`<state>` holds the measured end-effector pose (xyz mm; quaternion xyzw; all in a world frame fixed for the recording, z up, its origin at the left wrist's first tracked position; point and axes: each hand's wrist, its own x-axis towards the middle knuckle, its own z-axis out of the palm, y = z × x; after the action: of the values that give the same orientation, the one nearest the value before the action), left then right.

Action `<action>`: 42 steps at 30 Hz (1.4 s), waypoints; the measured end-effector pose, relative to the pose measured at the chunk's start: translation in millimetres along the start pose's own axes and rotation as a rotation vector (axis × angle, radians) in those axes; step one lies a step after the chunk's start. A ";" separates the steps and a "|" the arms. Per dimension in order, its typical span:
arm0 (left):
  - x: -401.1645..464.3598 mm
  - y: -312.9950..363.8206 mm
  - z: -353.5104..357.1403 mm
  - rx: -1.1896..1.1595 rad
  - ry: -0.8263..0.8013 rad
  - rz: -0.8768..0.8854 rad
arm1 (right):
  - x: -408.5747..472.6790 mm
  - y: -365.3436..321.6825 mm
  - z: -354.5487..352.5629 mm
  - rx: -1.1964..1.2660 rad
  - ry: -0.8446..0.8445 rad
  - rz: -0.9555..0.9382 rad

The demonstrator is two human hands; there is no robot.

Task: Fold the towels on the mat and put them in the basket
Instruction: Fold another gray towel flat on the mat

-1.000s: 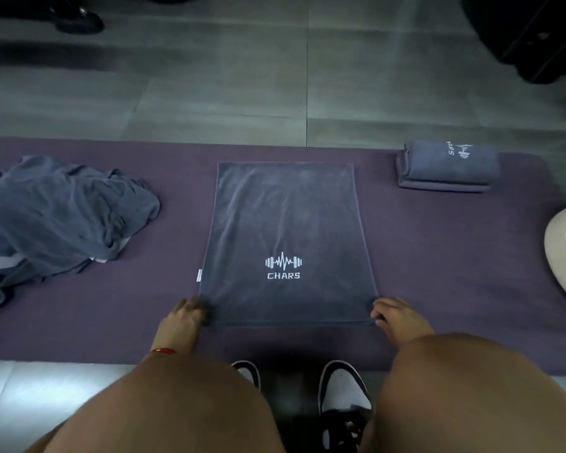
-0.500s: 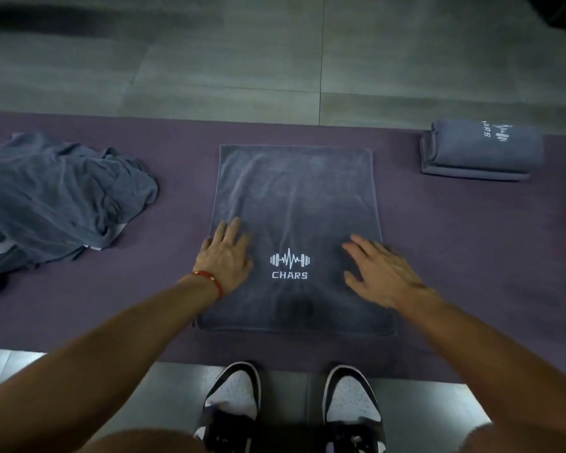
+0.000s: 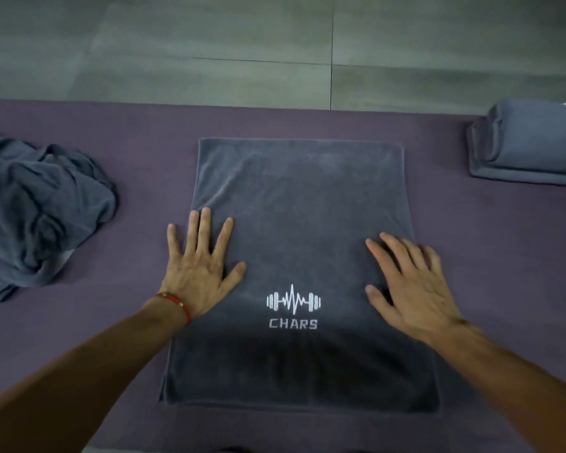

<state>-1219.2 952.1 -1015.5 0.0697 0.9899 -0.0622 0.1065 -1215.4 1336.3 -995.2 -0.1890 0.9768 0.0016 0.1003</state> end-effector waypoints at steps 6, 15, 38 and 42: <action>107.6 -21.8 -43.2 -0.119 -0.044 0.045 | 119.3 20.9 -29.2 0.049 0.030 0.073; 150.8 -56.2 -35.1 -0.107 -0.151 0.022 | 161.5 62.9 -16.1 0.096 -0.104 0.178; 185.3 -75.9 -87.2 -0.309 0.085 -0.248 | 192.4 89.2 -52.9 0.287 0.275 0.407; 143.7 -74.5 -103.1 -0.394 0.150 -0.263 | 152.0 84.8 -59.8 0.453 0.360 0.268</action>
<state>-1390.4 911.0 -939.0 -0.0773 0.9886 0.1241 0.0354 -1396.6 1356.5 -969.4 -0.0287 0.9706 -0.2365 -0.0358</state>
